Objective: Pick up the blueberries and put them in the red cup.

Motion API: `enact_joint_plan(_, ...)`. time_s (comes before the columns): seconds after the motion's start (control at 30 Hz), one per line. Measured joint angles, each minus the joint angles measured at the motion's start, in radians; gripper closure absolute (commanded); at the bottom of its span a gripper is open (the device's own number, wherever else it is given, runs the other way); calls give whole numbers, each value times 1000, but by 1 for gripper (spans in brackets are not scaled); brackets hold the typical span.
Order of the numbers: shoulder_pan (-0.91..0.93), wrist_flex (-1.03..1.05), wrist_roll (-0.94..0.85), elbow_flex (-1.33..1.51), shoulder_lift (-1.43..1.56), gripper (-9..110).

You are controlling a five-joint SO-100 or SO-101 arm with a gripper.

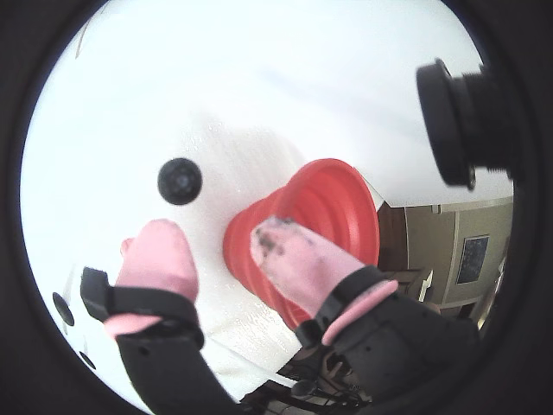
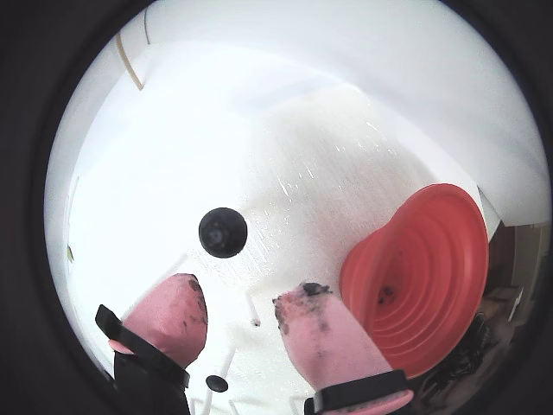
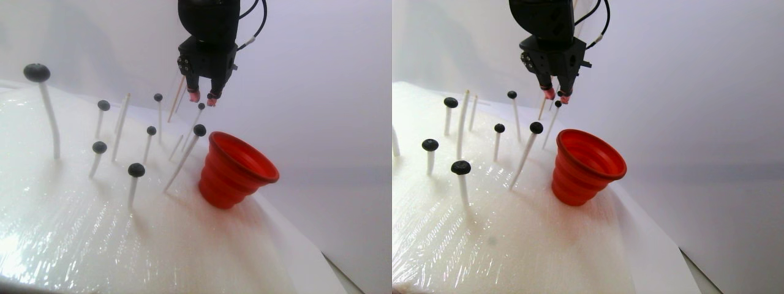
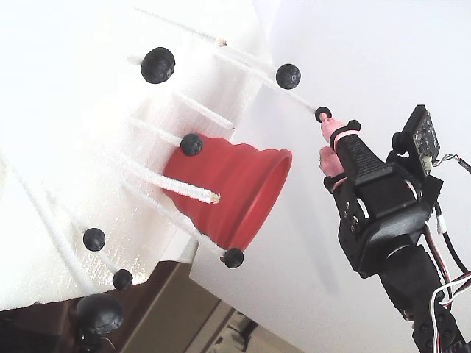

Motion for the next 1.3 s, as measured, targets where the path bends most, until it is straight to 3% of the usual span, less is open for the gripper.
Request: enact_joint_plan(1.3, -20, -75, 12, -101, -109, 85)
